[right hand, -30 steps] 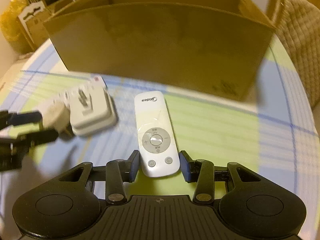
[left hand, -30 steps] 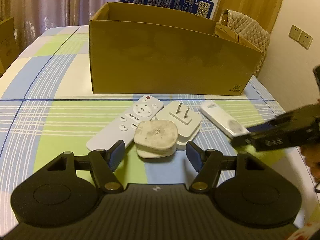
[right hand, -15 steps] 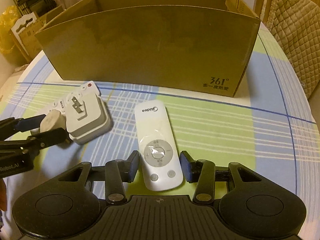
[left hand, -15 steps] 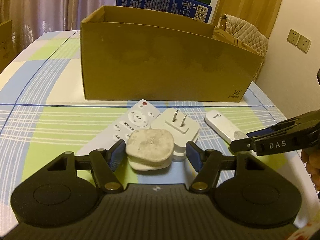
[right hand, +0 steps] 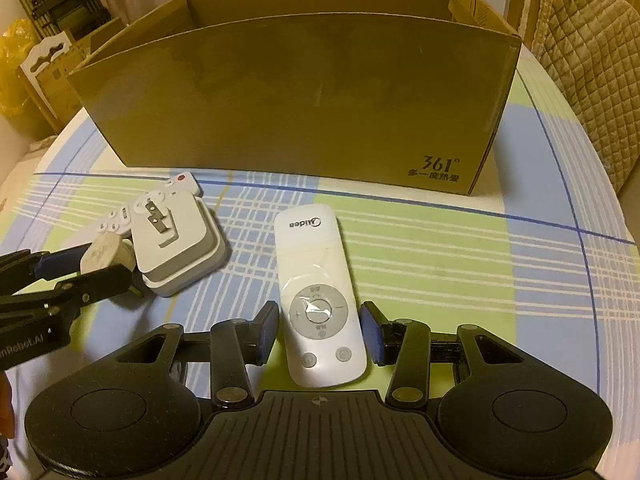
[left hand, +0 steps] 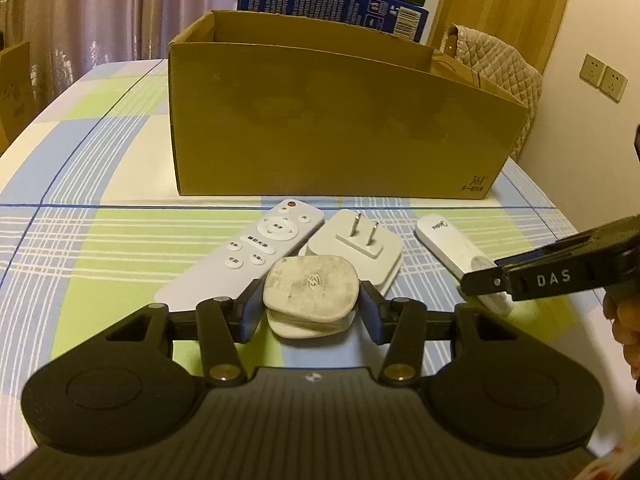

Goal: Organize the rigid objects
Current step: 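Close the right gripper on the Midea remote while the left gripper closes on the round plug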

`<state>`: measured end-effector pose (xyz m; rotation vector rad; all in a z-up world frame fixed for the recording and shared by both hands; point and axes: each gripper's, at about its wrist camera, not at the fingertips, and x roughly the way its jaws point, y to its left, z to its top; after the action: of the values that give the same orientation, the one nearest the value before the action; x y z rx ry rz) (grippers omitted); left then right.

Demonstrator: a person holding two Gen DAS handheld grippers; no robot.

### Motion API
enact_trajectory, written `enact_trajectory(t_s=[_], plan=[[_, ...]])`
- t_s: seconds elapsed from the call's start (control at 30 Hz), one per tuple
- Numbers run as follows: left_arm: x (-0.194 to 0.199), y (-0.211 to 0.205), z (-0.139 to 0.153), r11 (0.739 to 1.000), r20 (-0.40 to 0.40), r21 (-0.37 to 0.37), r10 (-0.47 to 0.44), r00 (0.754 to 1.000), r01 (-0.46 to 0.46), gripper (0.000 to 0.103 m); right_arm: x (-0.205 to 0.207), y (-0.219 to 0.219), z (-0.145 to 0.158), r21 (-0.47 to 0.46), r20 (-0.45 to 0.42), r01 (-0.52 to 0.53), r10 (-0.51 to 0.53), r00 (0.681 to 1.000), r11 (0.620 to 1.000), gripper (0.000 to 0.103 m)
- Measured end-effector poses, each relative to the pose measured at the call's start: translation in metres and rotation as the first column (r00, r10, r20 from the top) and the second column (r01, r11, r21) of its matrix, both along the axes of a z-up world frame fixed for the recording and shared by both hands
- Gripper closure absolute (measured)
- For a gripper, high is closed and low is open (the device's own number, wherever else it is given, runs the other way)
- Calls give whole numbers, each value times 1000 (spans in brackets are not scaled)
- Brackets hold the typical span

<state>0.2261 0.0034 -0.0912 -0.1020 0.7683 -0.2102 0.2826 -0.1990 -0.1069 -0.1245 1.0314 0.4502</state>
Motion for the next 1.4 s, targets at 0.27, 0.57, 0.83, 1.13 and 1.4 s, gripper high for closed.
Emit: enact_trajectory(t_s=[0.27,0.57,0.83,1.13,1.4], plan=[[-9,-3,1,1000,-14,-5,-11,1000,11,58,-5,5,0,-12,-1,-17,17,1000,1000,61],[-6,-2,0,1000,-11,-25,4,1000,-4,58,-4,9,-2,-16,15,-28,28,999,999,57],[-2,0,-3,999,-8,-33,13,1000,-13,58,-3,13,-3,-21,21,-30,30,999,999,52],[-2,-5,-10,1000,-6,-18,18,1000,-18,58,0,11,-5,1,18,-10,10,1000,1000,52],[-4,-4,-5,999,-25,-8,38,999,-39,58,5,10,-6,37,35,31,-33,999,999,52]])
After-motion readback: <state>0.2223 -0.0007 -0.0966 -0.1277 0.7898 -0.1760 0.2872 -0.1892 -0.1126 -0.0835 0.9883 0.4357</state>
